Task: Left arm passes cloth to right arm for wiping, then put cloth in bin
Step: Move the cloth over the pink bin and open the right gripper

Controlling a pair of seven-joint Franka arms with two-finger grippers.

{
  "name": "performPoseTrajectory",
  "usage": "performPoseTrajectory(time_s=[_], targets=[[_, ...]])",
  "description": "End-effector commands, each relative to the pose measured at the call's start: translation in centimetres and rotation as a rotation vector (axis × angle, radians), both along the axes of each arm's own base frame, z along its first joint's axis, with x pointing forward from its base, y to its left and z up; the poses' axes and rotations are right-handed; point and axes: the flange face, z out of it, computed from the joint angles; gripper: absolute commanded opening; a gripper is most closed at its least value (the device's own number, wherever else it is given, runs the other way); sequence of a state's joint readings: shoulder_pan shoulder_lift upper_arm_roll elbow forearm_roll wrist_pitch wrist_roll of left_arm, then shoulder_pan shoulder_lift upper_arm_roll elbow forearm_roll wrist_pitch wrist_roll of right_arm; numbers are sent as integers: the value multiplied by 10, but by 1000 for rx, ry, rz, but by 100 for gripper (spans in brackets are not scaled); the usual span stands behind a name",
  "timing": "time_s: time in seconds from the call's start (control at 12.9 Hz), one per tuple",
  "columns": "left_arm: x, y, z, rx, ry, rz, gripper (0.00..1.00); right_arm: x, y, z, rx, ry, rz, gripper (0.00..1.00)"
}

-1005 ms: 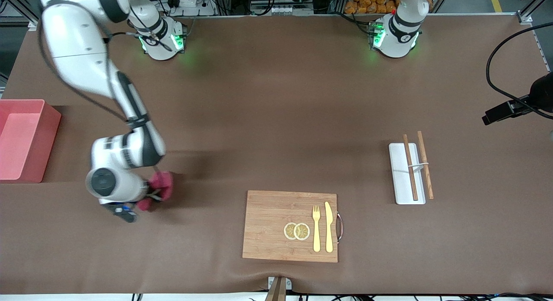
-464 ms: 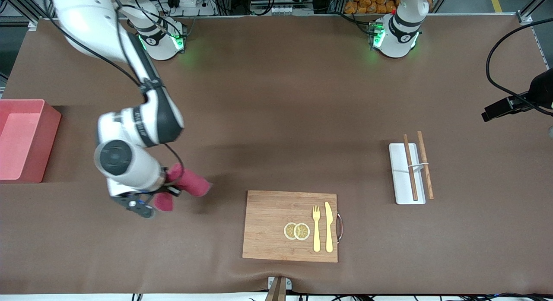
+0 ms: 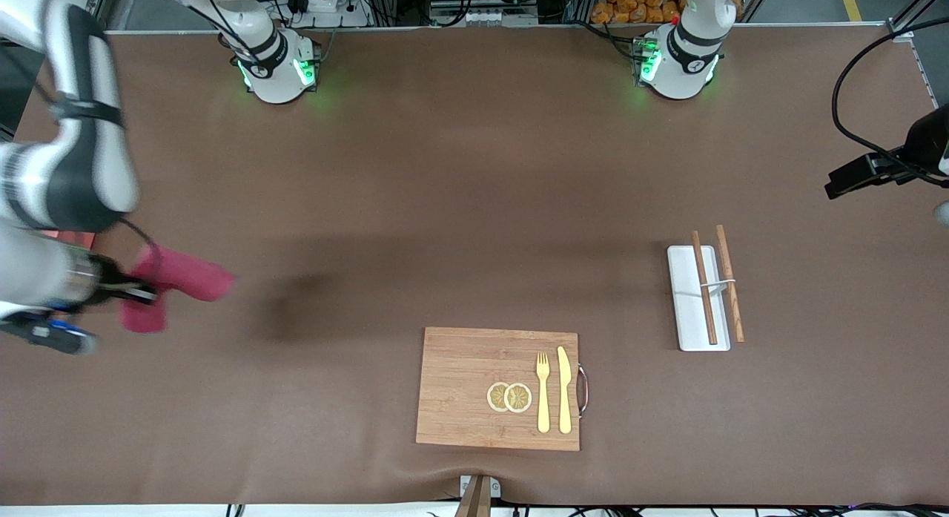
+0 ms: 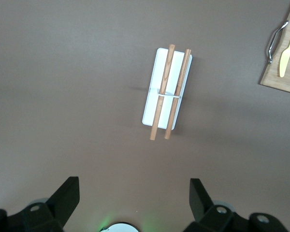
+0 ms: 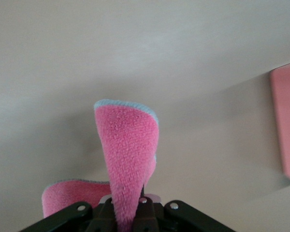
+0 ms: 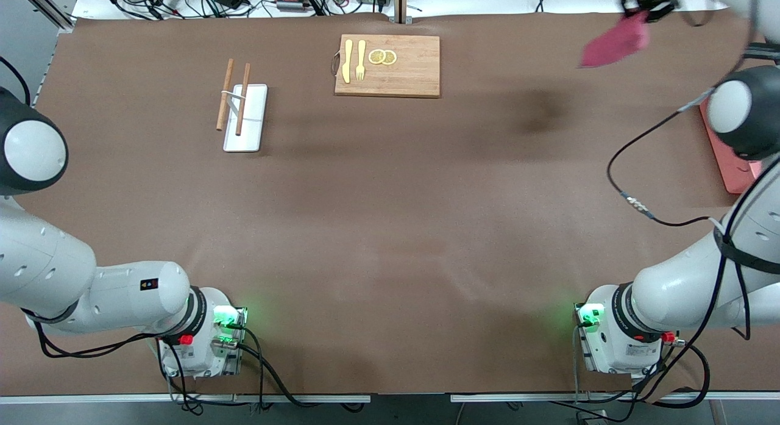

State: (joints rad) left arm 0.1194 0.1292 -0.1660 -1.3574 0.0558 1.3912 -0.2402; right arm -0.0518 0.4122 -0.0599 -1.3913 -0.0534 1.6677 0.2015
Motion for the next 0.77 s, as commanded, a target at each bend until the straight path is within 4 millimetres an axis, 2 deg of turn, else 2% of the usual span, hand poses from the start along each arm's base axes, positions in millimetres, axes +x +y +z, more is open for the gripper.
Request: performPoseTrajectory(time_s=[0.0, 0.15, 0.23, 0.31, 0.54, 0.62, 0.7], targets=[[-17, 5, 3, -2, -11, -30, 100, -40, -101, 14, 64, -3, 61, 0], [-22, 5, 0, 0, -14, -52, 100, -63, -176, 11, 61, 2, 55, 0], [-32, 4, 2, 2, -17, -55, 100, -79, -216, 8, 59, 6, 34, 0], [-37, -2, 0, 12, -29, -68, 100, -91, -253, -4, 39, 15, 51, 0], [-36, -1, 0, 13, -33, -68, 100, -105, -338, -38, -120, 12, 165, 0], [-32, 2, -1, 5, -34, -61, 100, -111, -361, -48, -151, -13, 192, 0], [-31, 4, -2, 4, -36, -60, 100, -113, -376, -66, -156, -17, 214, 0]])
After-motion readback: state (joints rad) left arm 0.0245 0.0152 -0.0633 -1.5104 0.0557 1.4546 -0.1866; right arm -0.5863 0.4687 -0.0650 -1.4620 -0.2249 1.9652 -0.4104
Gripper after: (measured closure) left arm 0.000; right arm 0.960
